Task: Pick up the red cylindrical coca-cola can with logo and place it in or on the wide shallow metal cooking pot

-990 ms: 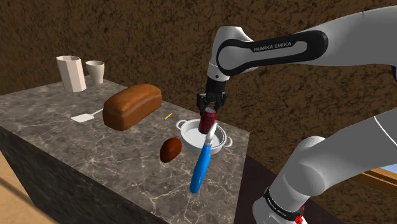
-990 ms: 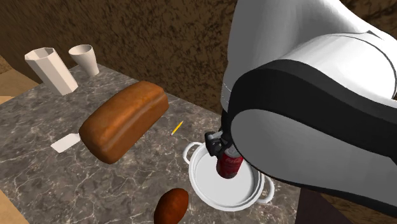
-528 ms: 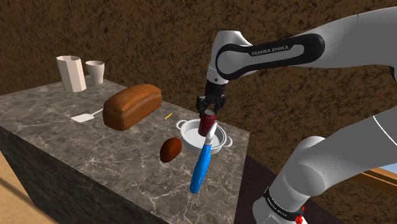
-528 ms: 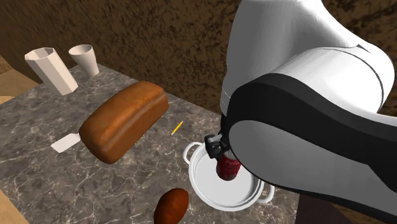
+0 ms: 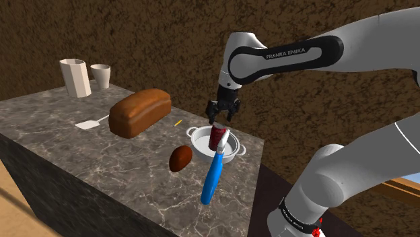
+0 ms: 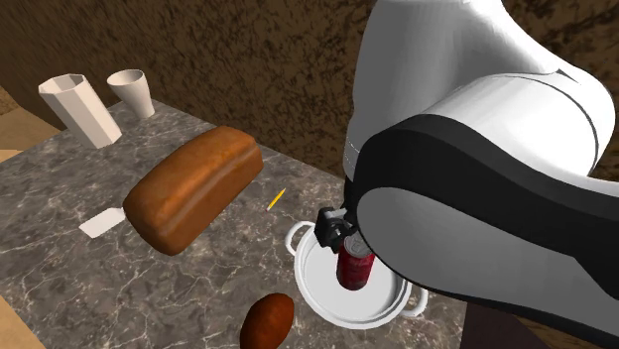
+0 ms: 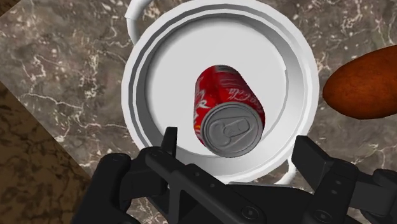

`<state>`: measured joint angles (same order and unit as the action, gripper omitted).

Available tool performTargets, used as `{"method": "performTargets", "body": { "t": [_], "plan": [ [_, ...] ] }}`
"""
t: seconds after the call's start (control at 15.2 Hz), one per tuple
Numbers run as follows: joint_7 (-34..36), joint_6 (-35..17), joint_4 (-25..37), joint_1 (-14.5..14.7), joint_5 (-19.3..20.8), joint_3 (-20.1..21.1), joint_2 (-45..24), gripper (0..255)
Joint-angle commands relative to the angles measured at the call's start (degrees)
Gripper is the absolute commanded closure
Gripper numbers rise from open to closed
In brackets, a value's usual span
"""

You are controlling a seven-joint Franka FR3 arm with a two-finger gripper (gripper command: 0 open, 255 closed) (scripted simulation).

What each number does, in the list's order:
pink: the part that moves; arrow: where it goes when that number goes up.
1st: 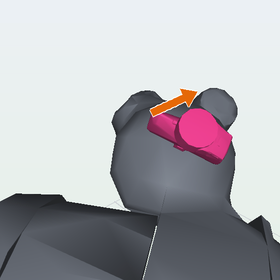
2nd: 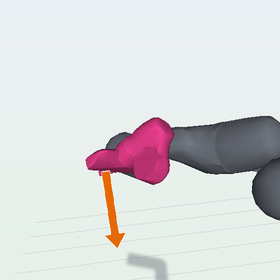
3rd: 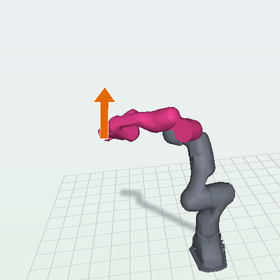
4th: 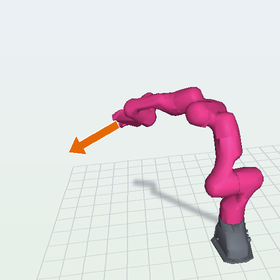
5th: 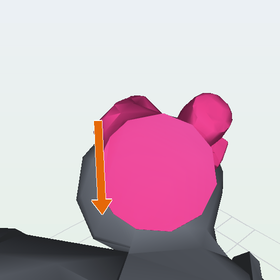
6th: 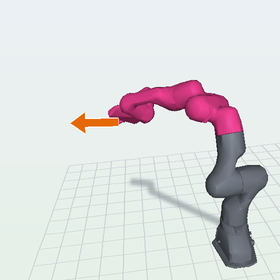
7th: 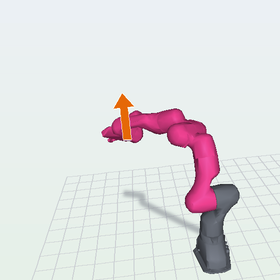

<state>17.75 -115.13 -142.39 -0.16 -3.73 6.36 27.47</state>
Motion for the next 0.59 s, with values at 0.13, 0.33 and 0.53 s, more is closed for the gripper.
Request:
{"method": "performTargets", "body": {
  "t": [0.13,0.33,0.53],
  "plan": [
    [0.0,6.1,4.8,-0.1,0.2,-0.3,1.3,0],
    [0.0,7.7,6.2,-0.1,0.2,-0.4,1.5,0],
    [0.0,7.7,6.2,-0.1,0.2,-0.4,1.5,0]
  ]
}}
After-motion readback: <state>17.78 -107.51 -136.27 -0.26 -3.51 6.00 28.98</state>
